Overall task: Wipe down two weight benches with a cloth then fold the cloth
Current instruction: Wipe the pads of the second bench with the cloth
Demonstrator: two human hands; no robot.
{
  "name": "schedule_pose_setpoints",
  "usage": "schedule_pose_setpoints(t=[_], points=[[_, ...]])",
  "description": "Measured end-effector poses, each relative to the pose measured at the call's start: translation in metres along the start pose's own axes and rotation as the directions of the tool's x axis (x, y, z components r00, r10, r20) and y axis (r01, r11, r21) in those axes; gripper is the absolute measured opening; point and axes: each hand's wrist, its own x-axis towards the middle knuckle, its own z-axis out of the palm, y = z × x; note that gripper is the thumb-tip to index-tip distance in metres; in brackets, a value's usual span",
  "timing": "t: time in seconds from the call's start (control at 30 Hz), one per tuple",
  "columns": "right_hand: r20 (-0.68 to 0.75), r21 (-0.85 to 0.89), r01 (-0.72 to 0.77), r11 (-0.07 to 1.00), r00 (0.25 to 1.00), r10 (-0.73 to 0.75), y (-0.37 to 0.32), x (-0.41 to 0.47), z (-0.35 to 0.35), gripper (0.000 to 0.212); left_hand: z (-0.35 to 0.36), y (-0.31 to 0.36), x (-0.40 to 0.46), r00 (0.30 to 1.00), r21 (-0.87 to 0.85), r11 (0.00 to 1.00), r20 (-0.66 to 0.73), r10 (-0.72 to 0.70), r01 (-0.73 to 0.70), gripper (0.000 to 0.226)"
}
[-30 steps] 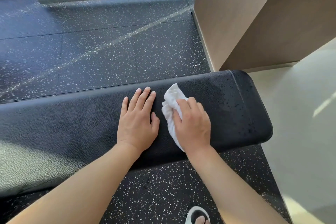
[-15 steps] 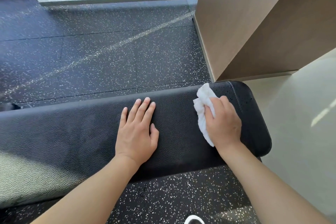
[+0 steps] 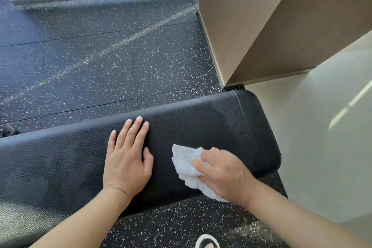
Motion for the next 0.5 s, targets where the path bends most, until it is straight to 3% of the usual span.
schedule_pose_setpoints(t=[0.07, 0.13, 0.23, 0.3, 0.33, 0.5], points=[[-0.024, -0.03, -0.026, 0.999, 0.999, 0.025, 0.038, -0.001, -0.012, 0.015, 0.0, 0.001, -0.001, 1.0, 0.004, 1.0, -0.012, 0.004, -0.004, 0.068], [-0.097, -0.041, -0.208, 0.977, 0.974, 0.203, 0.068, 0.02, -0.015, 0.021, 0.002, -0.001, 0.0, 1.0, 0.006, 1.0, -0.023, 0.008, -0.008, 0.068], [-0.216, 0.0, -0.548, 0.836, 0.817, 0.535, 0.089, 0.08, -0.004, 0.02, 0.003, -0.002, 0.001, 1.0, 0.016, 1.0, -0.017, 0.013, -0.013, 0.068], [-0.232, 0.013, -0.661, 0.751, 0.728, 0.645, 0.084, 0.123, 0.011, 0.022, 0.002, -0.001, 0.002, 1.0, 0.016, 1.0, -0.011, 0.009, -0.009, 0.068], [-0.227, 0.009, -0.674, 0.738, 0.718, 0.658, 0.075, 0.141, 0.018, 0.024, 0.002, 0.0, 0.002, 1.0, 0.017, 1.0, -0.007, 0.006, -0.006, 0.068], [-0.149, 0.09, -0.474, 0.876, 0.863, 0.482, -0.006, 0.151, 0.033, 0.025, -0.001, 0.001, 0.001, 1.0, 0.018, 1.0, 0.016, -0.003, 0.003, 0.069]])
